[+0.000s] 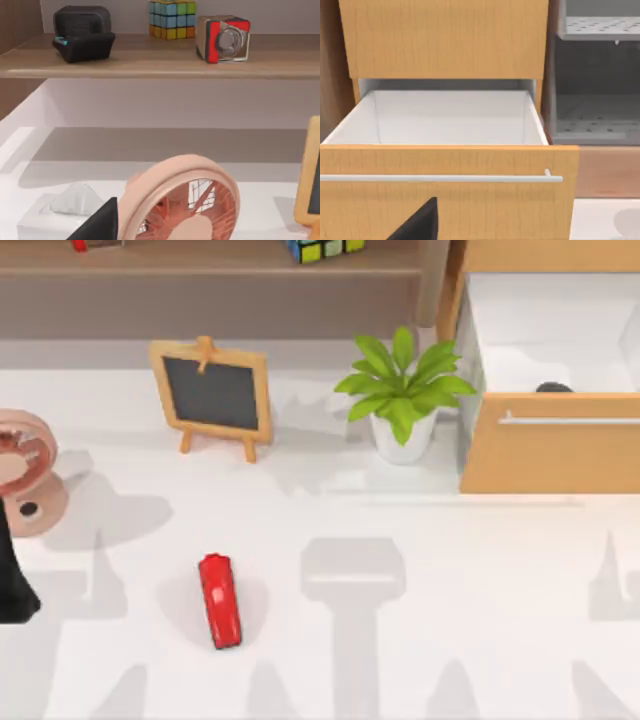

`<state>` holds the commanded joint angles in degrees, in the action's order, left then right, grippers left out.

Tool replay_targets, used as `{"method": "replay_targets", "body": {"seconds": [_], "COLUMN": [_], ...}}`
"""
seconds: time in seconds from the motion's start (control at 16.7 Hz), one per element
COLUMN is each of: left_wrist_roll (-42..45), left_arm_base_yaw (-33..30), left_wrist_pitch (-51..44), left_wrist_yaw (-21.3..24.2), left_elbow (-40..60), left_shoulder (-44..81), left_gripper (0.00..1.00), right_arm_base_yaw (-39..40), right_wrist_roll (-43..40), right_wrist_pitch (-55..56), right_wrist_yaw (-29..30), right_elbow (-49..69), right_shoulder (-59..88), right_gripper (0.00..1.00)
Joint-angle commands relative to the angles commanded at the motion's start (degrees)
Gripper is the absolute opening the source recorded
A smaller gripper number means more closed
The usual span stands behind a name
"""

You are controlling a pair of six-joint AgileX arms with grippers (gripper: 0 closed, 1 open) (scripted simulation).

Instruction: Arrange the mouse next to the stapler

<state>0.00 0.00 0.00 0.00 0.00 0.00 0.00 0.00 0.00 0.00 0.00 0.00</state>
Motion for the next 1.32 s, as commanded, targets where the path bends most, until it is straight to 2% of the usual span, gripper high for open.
{"method": "replay_targets", "body": {"seconds": [0.24,0.42,0.6,1.02,1.32], "left_wrist_roll": [0.0,0.0,0.0,0.0,0.0], "left_arm_base_yaw": [0.0,0.0,0.0,0.0,0.0], "left_wrist_pitch": [0.0,0.0,0.0,0.0,0.0], "left_wrist_yaw": [0.0,0.0,0.0,0.0,0.0], "left_elbow": [0.0,0.0,0.0,0.0,0.0], "left_shoulder": [0.0,0.0,0.0,0.0,0.0], "left_gripper": [1.0,1.0,1.0,1.0,1.0], "right_arm_base_yaw": [0.14,0.7,1.46,3.21,4.34], "right_wrist_roll": [0.14,0.58,1.18,2.57,3.38], "right_wrist_pitch": [-1.23,-6.09,-13.13,-29.34,-39.36], "right_wrist_yaw": [0.03,0.07,0.14,0.33,0.39], "right_elbow": [1.52,7.92,19.03,53.23,71.1], "right_shoulder": [1.55,8.35,20.53,59.27,80.96], "right_gripper": [1.0,1.0,1.0,1.0,1.0]}}
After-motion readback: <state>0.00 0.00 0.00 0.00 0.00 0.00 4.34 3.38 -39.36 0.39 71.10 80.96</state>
